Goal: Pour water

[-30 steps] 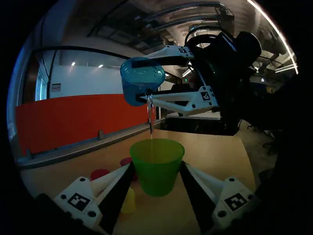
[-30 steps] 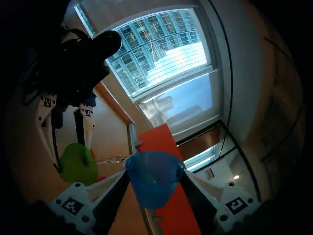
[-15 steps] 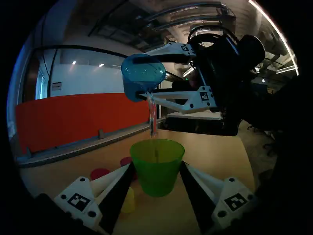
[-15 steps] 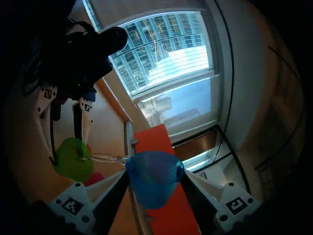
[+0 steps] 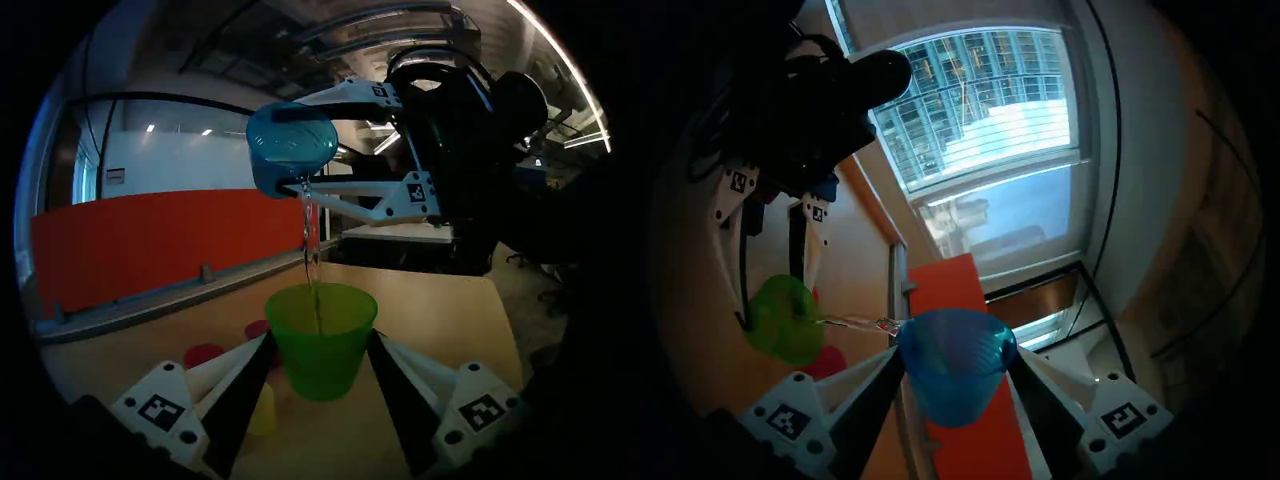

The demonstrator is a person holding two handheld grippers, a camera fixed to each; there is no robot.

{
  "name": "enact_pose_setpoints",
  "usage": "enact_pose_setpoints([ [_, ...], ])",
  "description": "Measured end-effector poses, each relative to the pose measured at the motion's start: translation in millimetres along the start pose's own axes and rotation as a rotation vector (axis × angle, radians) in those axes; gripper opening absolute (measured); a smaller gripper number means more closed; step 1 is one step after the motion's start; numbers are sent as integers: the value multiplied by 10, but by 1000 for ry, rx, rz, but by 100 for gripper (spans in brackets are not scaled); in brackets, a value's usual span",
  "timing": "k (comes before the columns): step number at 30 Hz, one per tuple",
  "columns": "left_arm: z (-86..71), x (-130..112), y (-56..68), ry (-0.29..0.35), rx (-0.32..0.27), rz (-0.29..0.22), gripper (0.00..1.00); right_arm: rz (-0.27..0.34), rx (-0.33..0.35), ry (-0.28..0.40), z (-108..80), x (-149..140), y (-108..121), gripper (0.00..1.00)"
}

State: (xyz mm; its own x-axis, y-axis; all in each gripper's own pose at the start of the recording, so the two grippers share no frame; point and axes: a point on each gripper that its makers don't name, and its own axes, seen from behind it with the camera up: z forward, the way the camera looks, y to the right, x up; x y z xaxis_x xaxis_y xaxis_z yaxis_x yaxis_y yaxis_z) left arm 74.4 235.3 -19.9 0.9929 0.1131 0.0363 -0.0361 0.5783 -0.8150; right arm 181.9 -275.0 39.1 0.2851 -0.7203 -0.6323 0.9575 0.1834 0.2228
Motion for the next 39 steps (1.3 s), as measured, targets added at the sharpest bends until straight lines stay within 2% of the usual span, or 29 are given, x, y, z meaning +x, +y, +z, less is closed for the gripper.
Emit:
enact_pose_setpoints([
  [39,14,7,-57,12,-1,-27,81,-165,-37,11,84,71,174,90],
])
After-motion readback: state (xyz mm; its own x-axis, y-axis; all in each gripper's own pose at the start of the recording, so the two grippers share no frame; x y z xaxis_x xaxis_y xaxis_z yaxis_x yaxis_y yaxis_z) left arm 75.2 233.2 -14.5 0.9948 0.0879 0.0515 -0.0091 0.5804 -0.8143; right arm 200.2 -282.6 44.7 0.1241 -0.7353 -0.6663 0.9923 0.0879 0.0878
